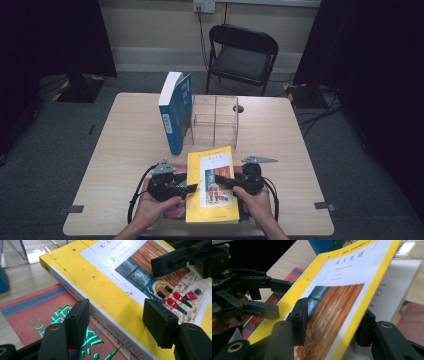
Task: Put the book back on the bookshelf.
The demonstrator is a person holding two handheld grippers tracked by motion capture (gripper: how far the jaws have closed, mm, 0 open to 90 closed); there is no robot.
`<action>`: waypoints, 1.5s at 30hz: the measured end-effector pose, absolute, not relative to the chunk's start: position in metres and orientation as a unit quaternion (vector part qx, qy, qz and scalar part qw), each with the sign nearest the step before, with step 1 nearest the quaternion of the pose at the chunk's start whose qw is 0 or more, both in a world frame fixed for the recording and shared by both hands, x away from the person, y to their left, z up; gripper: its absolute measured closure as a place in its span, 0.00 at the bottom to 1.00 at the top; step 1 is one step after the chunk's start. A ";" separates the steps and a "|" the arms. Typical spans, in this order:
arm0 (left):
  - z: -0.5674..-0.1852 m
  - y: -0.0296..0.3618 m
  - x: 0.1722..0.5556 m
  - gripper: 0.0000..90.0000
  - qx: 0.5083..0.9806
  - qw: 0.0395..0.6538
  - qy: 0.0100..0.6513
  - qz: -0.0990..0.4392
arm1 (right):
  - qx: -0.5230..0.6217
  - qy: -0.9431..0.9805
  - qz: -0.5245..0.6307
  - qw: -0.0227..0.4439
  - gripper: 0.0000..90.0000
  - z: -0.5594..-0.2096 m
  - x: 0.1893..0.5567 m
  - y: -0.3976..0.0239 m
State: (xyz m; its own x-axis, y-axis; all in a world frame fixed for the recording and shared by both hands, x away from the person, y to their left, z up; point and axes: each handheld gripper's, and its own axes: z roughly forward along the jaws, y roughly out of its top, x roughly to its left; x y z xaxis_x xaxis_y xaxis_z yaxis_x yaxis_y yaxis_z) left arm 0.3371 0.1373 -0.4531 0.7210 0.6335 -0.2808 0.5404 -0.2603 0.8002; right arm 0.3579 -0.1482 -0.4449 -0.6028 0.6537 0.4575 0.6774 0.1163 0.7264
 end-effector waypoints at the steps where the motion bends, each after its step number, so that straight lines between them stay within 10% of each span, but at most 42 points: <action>1: -0.453 0.137 0.337 0.42 0.792 0.482 0.370 0.048 | -0.442 -0.750 -0.492 0.009 0.59 -0.445 0.359 -0.147; 25: -0.455 0.138 0.341 0.20 0.776 0.506 0.376 0.010 | -0.370 -0.752 -0.546 -0.001 0.90 -0.429 0.349 -0.141; 45: -0.450 0.139 0.344 0.40 0.765 0.534 0.348 -0.092 | -0.321 -0.763 -0.561 -0.012 0.93 -0.411 0.336 -0.133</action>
